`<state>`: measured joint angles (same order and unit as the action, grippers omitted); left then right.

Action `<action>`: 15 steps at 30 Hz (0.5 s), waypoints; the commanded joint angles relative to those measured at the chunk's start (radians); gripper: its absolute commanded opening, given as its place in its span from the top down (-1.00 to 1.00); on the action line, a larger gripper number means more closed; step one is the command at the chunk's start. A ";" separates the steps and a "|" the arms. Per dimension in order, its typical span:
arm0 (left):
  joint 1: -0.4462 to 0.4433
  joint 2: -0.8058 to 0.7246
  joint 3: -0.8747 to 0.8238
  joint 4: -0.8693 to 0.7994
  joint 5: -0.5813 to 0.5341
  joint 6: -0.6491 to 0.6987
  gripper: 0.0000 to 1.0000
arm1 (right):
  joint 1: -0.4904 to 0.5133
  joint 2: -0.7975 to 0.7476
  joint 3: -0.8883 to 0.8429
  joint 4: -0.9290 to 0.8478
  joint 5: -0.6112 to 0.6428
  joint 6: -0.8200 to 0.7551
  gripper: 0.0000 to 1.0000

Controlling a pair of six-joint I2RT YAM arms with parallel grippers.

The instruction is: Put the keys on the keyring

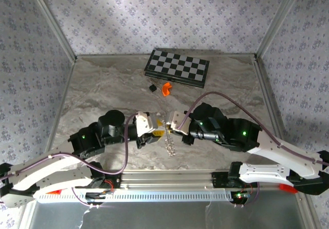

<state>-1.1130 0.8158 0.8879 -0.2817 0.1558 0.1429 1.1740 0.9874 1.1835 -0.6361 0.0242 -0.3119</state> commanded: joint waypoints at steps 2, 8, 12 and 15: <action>-0.002 0.003 0.009 0.056 0.004 0.008 0.46 | 0.010 -0.015 0.018 0.016 -0.021 -0.004 1.00; -0.002 0.009 0.008 0.067 0.004 0.008 0.66 | 0.013 -0.006 0.018 0.013 -0.032 -0.005 1.00; -0.002 0.007 0.005 0.077 0.013 0.006 0.88 | 0.016 -0.001 0.018 0.010 -0.037 -0.009 1.00; -0.002 0.002 0.003 0.082 0.029 0.003 1.00 | 0.016 0.001 0.018 0.013 -0.038 -0.009 1.00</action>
<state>-1.1130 0.8211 0.8875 -0.2516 0.1680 0.1493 1.1816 0.9874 1.1835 -0.6399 0.0113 -0.3119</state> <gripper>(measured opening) 0.049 0.052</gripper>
